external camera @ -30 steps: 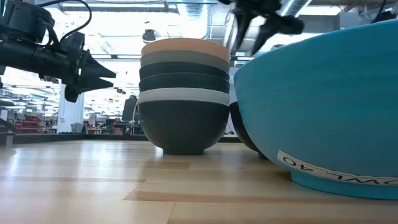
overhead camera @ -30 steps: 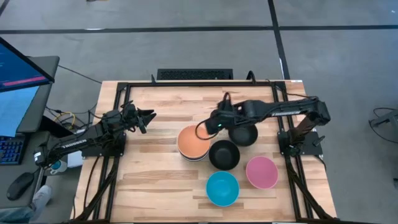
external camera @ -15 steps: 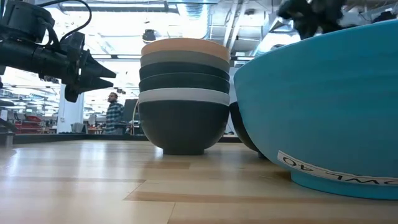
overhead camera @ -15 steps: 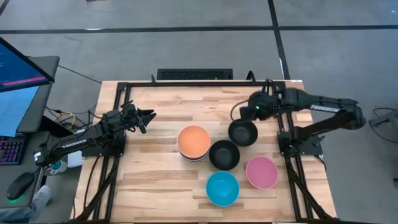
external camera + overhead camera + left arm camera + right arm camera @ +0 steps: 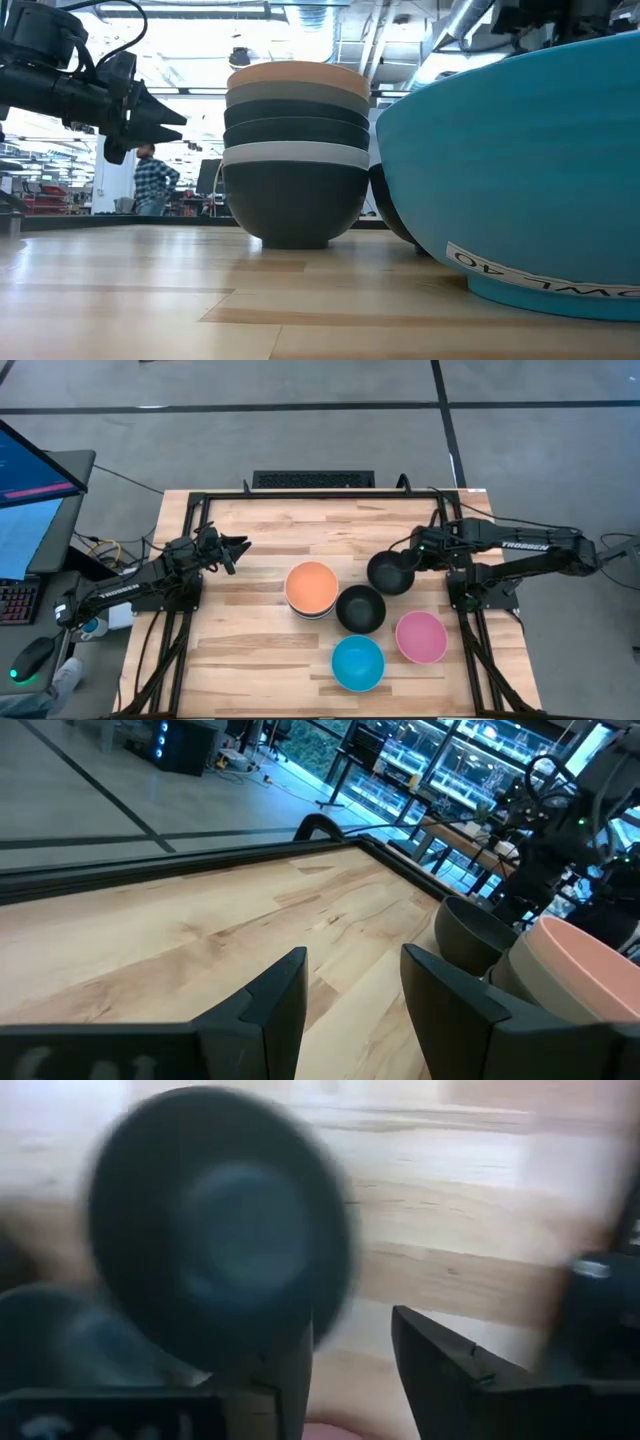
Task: Nest bowls inside each other
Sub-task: Stack the black bowl on top of the orange bowl
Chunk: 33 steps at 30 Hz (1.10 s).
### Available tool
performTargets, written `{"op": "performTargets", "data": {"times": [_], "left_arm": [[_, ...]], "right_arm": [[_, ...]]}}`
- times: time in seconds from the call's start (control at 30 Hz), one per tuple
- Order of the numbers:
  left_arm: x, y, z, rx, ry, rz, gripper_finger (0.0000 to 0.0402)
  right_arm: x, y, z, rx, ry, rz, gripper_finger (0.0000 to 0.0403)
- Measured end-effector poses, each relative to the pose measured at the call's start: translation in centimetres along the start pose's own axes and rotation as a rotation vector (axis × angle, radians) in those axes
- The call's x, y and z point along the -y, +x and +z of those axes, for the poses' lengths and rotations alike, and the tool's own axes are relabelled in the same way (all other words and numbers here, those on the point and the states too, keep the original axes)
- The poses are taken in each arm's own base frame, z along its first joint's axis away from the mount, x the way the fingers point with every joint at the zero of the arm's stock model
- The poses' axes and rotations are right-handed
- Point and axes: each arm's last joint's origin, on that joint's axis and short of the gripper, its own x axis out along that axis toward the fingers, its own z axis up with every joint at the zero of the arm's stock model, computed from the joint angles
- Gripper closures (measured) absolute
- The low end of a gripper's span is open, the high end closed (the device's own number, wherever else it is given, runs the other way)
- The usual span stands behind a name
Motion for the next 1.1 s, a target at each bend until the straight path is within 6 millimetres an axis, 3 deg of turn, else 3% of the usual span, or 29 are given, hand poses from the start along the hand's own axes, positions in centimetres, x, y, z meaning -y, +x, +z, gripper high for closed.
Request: {"op": "performTargets", "data": {"times": [0.17,0.4,0.67,1.1], "left_arm": [[0.0,0.0,0.0,0.001,0.0,0.001,0.0249],[0.0,0.0,0.0,0.001,0.0,0.001,0.0249],[0.0,0.0,0.0,0.001,0.0,0.001,0.0249],[0.0,0.0,0.0,0.002,0.0,0.003,0.0249]], "right_arm": [[-0.8,0.0,0.1,0.019,-0.047,0.074,0.0237],[-0.4,0.7,0.3,0.005,-0.081,-0.036,0.0222],[0.4,4.3,0.5,-0.054,-0.071,0.005,0.0191],[0.1,4.9,0.7,-0.03,-0.08,0.038,0.0228]]}}
